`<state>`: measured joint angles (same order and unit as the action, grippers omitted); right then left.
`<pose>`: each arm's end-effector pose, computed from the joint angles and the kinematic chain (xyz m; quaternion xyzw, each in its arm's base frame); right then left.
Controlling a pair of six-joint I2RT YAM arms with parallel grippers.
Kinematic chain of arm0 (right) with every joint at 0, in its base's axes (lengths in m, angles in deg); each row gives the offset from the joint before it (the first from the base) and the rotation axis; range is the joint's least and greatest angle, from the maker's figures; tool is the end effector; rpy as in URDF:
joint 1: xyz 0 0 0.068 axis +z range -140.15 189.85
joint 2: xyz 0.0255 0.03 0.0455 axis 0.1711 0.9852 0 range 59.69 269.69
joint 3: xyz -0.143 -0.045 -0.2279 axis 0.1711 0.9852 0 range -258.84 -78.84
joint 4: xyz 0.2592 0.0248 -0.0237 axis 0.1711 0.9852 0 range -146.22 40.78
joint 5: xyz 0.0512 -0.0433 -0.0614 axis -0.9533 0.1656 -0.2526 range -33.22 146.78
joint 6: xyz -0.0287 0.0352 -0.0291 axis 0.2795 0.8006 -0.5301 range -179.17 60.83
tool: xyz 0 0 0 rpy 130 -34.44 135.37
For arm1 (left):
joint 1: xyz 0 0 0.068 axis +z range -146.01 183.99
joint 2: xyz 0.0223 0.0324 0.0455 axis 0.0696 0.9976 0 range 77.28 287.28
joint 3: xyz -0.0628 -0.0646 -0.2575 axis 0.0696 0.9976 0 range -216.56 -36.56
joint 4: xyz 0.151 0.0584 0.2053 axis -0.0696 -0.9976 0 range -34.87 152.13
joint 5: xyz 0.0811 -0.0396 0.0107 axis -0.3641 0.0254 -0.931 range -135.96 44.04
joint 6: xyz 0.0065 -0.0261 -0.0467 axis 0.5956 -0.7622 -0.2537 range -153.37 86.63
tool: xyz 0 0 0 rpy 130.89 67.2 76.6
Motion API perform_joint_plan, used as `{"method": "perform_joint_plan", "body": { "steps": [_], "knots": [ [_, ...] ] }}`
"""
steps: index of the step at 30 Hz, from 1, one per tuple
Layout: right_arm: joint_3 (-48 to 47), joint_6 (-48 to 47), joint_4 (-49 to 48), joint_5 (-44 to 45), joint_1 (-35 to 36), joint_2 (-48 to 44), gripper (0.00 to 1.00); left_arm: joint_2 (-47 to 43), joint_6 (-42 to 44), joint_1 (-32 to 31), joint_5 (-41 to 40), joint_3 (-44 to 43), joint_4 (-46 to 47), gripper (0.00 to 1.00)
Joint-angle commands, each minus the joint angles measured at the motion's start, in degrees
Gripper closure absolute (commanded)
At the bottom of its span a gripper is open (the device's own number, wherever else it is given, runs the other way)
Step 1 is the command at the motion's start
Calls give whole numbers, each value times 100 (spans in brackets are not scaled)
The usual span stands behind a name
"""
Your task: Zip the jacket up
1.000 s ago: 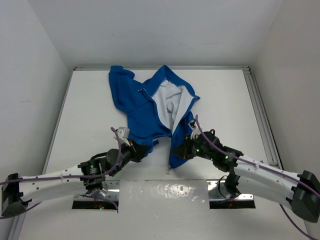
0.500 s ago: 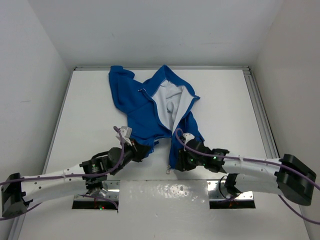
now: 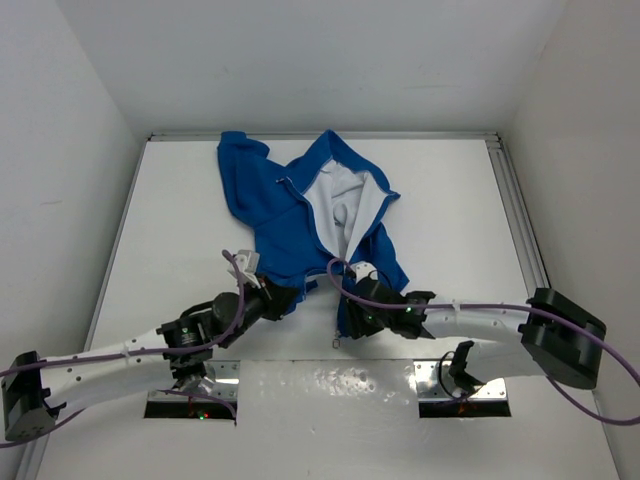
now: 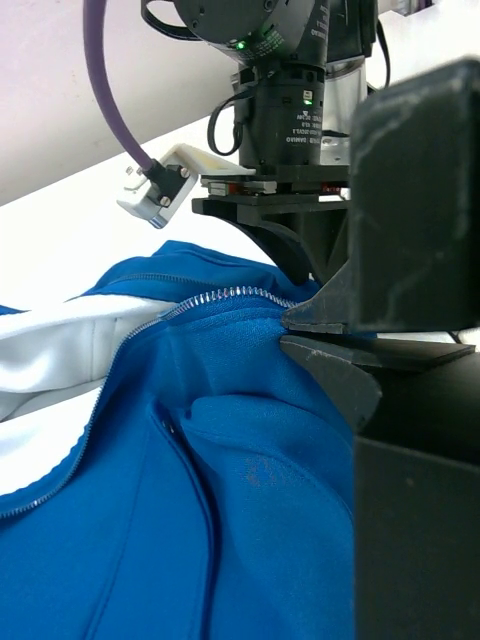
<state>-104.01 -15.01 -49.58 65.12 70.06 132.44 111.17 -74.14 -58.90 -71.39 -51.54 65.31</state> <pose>0.1113 0.1841 0.1365 -0.1104 0.9430 0.1996 0.2425 0.0839 -0.1304 0.2093 0.0188 0.7887 -0.3546 0.5019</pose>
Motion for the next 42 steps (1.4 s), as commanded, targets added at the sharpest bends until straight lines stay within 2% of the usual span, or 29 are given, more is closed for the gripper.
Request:
{"method": "perform_joint_plan", "body": {
  "steps": [1,18,24,32,36,39,42],
  "knots": [
    [-383,-215,-48,274,53,133,54,-119,8,93,-5,65,51,100],
    [-471,-127,31,353,211,792,53,-374,-71,295,38,294,-81,100],
    [-708,-127,469,896,360,1214,54,-444,-123,304,-32,312,-177,100],
    [-919,101,936,1460,580,1522,68,-655,-238,313,-217,268,-643,100],
    [-832,224,805,1390,624,1567,76,-822,-247,313,-296,268,-810,100],
    [-771,347,647,1346,633,1356,92,-840,-238,313,-279,215,-854,100],
    [-674,356,331,1214,633,988,100,-787,-238,313,-217,206,-828,100]
  ]
}}
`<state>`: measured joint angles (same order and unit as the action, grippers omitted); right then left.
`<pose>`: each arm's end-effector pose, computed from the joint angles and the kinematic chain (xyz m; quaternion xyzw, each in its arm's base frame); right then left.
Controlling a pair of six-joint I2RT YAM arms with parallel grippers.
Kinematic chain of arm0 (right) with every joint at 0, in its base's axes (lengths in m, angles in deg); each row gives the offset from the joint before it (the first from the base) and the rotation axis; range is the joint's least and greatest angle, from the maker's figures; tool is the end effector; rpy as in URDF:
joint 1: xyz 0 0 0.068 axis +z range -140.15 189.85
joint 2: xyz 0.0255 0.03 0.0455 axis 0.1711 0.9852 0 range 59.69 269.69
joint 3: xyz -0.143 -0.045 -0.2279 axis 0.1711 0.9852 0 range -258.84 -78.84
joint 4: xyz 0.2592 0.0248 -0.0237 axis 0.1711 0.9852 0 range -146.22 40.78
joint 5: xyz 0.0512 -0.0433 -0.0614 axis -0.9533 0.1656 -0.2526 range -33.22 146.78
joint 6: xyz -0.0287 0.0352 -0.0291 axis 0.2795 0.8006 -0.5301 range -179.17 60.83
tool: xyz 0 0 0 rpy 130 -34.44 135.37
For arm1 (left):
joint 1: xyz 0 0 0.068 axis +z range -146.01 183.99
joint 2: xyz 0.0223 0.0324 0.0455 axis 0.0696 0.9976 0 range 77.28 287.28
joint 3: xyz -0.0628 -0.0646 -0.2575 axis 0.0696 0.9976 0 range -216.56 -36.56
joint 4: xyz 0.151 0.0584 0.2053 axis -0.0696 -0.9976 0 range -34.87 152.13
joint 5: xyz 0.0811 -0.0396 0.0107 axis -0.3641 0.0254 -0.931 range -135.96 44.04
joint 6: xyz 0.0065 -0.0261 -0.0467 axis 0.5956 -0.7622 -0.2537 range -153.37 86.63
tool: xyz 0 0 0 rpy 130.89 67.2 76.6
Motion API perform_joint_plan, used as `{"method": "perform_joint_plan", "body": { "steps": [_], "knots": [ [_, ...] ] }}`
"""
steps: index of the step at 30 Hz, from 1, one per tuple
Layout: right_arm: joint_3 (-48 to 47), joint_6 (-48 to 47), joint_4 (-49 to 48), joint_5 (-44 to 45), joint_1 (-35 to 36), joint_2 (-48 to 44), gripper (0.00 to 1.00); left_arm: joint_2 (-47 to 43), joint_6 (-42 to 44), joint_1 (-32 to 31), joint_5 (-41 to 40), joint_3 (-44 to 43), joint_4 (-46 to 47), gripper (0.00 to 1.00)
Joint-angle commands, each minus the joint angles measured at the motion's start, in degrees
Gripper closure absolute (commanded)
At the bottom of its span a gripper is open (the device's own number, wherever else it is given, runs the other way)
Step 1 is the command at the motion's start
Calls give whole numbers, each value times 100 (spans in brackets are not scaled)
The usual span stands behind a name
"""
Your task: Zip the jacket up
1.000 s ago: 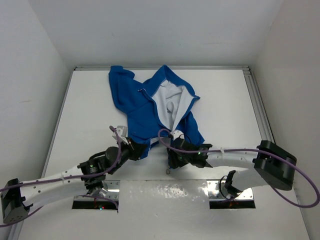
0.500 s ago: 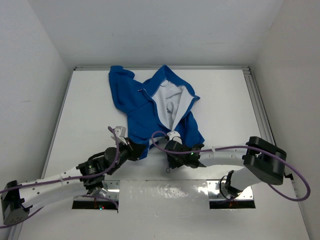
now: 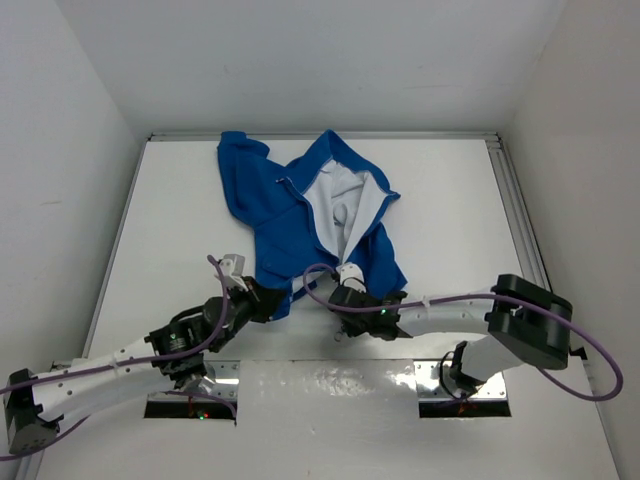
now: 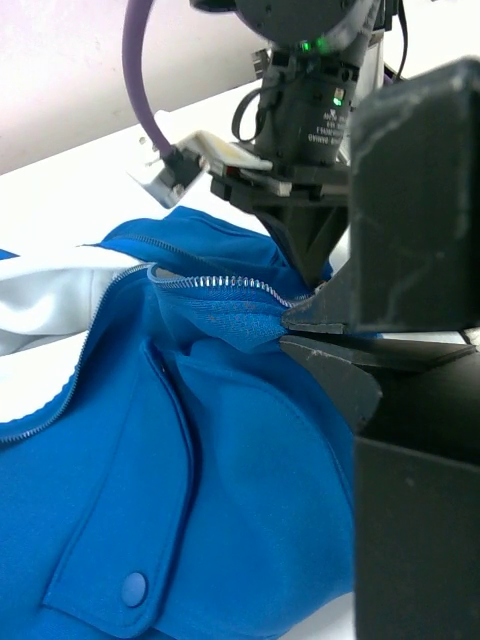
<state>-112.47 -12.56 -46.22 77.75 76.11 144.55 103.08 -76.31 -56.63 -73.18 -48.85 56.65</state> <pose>0.1115 0.2219 0.1289 -0.1180 0.9462 0.1061 0.2819 0.0802 -0.1092 0.1952 -0.0134 0.8028 -0.3250 0.4997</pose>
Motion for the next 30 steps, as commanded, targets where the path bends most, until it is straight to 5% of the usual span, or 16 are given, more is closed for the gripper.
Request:
{"method": "perform_joint_plan", "body": {
  "steps": [1,16,30],
  "knots": [
    [216,120,-163,-110,27,-337,100,39,-22,85,-3,-54,142,100],
    [2175,321,-3624,434,19,-4053,100,1742,-180,86,499,-799,1742,100],
    [3002,770,-5420,513,10,-4496,100,2605,-250,94,841,-994,3324,100]
  ]
}}
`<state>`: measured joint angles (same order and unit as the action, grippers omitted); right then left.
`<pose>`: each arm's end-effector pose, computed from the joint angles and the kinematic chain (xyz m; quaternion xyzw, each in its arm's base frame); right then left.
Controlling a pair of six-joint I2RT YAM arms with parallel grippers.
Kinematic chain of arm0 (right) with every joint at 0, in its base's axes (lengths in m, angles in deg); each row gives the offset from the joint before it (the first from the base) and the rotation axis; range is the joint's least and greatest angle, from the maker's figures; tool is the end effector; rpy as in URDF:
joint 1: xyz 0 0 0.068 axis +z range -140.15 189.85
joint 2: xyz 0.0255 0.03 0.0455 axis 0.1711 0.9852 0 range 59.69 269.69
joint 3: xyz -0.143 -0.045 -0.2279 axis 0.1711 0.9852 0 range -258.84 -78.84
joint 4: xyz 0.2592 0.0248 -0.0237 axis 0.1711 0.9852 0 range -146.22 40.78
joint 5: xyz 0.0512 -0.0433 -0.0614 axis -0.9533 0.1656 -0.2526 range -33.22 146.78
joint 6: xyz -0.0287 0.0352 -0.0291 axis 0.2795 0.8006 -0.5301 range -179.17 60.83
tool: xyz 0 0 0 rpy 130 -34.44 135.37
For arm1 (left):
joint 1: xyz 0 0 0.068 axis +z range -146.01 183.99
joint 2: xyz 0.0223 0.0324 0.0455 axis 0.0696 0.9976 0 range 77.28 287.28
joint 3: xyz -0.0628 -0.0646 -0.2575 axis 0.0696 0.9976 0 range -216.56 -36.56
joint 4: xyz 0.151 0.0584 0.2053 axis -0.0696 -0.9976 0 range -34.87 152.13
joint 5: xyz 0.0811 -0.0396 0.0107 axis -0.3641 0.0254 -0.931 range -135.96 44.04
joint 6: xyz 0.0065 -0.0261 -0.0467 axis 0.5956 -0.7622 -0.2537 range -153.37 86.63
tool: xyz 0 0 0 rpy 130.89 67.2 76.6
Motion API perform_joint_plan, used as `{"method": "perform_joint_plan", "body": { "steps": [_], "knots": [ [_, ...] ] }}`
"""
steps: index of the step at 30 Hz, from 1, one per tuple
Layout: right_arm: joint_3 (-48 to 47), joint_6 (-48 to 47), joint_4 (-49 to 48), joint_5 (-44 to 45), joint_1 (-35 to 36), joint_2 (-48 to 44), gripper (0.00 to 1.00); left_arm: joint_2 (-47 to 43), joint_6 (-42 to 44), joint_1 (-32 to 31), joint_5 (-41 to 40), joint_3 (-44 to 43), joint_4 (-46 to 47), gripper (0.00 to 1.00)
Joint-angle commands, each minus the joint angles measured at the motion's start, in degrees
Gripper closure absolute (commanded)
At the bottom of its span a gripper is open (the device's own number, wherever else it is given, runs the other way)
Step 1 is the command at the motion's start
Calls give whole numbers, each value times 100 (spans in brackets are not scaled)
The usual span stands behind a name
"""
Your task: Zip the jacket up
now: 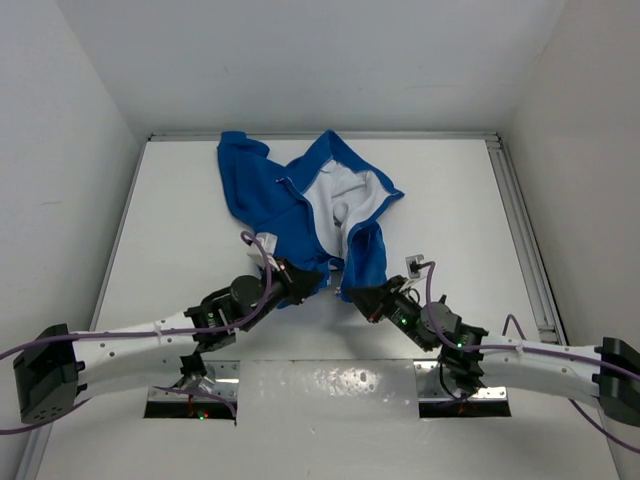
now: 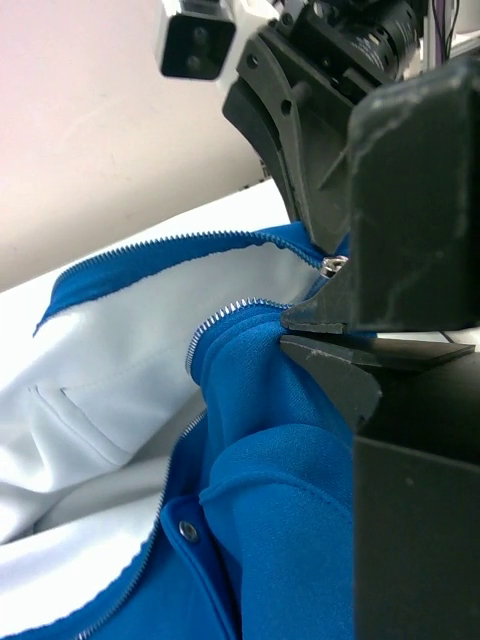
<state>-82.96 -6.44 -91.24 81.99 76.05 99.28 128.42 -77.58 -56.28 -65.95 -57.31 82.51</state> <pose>0.0773 0.1376 0.1875 0.0714 0.7060 0.5133 0.4827 0.1107 -0.1693 0.2282 -0.0051 0.7626 -0.4191 0.4927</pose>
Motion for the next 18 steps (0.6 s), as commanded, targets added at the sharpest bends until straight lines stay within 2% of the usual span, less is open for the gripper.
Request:
{"method": "perform_joint_plan", "body": {
  "steps": [1,11,18],
  "knots": [
    [78,159,-1023,80,25,48,100,90,-123,59,118,-148,757,100],
    [-44,229,-919,80,25,215,100,186,122,50,56,176,1511,100],
    [-344,747,-102,230,25,224,100,327,965,42,100,406,2207,100]
  ]
}}
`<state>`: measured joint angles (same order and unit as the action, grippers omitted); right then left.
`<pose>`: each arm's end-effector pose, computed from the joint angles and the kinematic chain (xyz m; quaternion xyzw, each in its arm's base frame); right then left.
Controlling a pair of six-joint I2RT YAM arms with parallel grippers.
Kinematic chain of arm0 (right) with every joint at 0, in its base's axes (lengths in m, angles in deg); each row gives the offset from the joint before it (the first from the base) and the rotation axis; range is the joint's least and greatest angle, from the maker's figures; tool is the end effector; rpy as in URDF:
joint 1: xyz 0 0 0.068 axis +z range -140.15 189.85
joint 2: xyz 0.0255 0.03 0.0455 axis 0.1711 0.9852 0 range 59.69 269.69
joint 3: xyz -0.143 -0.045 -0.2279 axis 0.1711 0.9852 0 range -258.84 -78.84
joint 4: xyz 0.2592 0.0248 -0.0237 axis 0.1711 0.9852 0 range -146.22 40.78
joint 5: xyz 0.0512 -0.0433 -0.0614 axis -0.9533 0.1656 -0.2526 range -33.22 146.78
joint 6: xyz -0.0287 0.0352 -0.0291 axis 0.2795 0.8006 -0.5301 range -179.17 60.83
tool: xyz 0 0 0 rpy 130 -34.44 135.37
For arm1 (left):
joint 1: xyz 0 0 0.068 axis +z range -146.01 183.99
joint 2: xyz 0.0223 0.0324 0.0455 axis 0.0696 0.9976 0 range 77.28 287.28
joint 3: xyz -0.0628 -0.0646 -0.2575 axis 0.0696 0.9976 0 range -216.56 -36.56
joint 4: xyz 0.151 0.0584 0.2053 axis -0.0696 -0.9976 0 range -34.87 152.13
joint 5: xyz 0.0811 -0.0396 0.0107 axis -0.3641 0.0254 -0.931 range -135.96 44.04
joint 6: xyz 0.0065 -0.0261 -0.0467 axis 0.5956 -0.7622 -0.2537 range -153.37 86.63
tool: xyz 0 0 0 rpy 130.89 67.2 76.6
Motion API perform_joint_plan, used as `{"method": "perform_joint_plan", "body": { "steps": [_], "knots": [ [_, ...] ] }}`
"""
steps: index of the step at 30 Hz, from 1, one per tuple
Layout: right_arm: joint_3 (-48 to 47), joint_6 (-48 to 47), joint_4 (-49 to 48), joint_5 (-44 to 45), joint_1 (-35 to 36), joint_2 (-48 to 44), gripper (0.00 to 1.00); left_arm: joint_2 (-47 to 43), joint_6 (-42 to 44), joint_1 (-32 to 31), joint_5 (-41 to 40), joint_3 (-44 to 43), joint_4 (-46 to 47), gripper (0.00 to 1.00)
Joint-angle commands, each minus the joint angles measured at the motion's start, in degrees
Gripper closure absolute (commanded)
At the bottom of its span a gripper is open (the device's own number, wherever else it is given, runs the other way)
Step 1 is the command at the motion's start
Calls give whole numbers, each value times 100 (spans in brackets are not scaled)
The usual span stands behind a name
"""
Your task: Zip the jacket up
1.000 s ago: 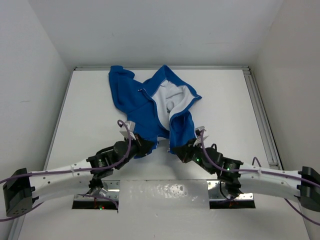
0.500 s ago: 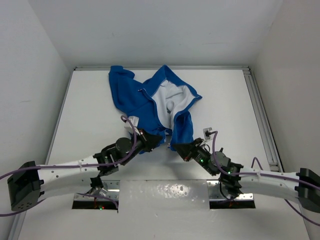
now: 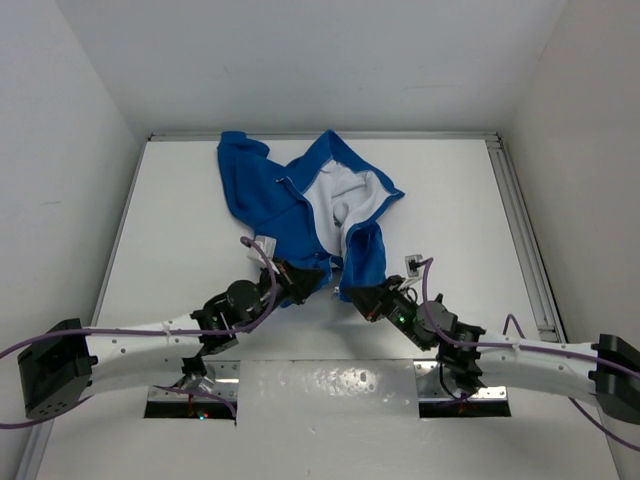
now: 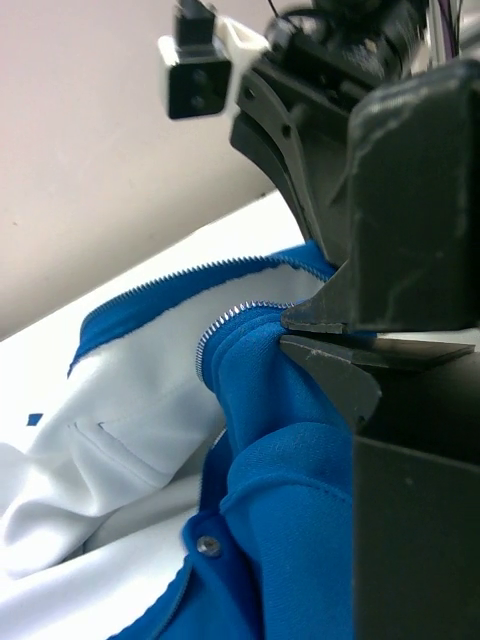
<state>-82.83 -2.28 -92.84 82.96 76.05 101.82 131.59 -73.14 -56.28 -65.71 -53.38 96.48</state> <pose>0.0789 0.1399 0.1835 0.1009 0.7084 0.5201 0.4665 0.1117 -0.1714 0.2206 0.0113 0.7250 -0.4390 0.5306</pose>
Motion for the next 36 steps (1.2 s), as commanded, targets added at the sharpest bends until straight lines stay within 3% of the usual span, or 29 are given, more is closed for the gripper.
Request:
{"method": "perform_joint_plan", "body": {
  "steps": [1,9,36],
  "knots": [
    [-383,376,120,125,25,-64,100,19,627,42,85,12,828,100],
    [-594,297,630,230,16,-231,100,142,857,42,437,29,1091,100],
    [-629,350,560,204,25,-293,100,353,989,-2,533,109,1223,100]
  ]
}}
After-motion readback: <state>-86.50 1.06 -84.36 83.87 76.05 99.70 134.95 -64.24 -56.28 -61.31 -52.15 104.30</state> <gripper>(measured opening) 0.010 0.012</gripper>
